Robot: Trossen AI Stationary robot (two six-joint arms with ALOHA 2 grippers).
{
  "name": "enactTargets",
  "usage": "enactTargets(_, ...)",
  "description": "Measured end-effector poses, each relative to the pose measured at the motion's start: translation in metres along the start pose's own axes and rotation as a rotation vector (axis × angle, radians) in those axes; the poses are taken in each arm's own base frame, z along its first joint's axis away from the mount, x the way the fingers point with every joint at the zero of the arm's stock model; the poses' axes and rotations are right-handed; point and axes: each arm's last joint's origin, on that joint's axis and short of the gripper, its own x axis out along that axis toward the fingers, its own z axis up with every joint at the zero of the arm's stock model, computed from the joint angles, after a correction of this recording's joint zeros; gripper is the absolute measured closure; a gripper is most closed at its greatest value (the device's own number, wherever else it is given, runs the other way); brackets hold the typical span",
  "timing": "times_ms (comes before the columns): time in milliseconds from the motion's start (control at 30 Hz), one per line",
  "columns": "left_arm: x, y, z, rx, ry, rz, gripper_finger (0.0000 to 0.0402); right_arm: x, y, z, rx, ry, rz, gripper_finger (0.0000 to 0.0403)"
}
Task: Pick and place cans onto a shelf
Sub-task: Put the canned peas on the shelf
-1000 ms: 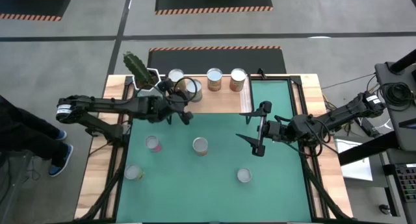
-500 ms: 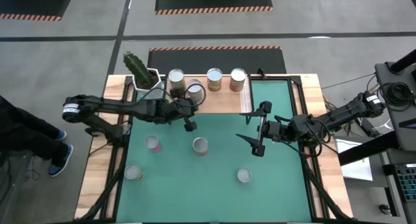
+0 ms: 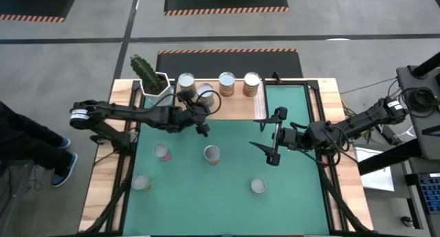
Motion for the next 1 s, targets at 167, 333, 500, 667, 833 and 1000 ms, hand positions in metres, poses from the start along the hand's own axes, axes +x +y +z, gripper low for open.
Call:
enactTargets(167, 0.004, 0.005, -0.001, -0.01, 0.011, 0.017, 0.0401, 0.0, 0.0, 0.0, 0.0, 0.0, 0.0, 0.0081)
enactTargets(333, 0.009, 0.011, -0.002, -0.004, 0.026, 0.033, 0.0401, 0.0, 0.0, 0.0, 0.001, 0.0, 0.0, 0.0081)
enactTargets(500, 0.011, 0.013, -0.002, -0.007, 0.031, 0.04, 0.0401, 0.0, 0.0, 0.0, 0.001, 0.0, 0.0, 0.0081)
enactTargets(667, 0.002, 0.013, 0.0, -0.008, -0.003, -0.033, 0.0401, 0.0, 0.0, 0.0, 0.0, 0.001, 0.0, 0.0081)
enactTargets(833, -0.021, 0.022, 0.007, 0.0, -0.111, -0.172, 0.0401, 0.0, 0.0, 0.0, -0.002, 0.004, 0.002, 0.0081)
enactTargets(1000, -0.039, 0.048, 0.015, -0.047, -0.246, -0.138, 0.0401, 0.0, 0.0, 0.0, -0.002, 0.004, 0.002, 0.0083)
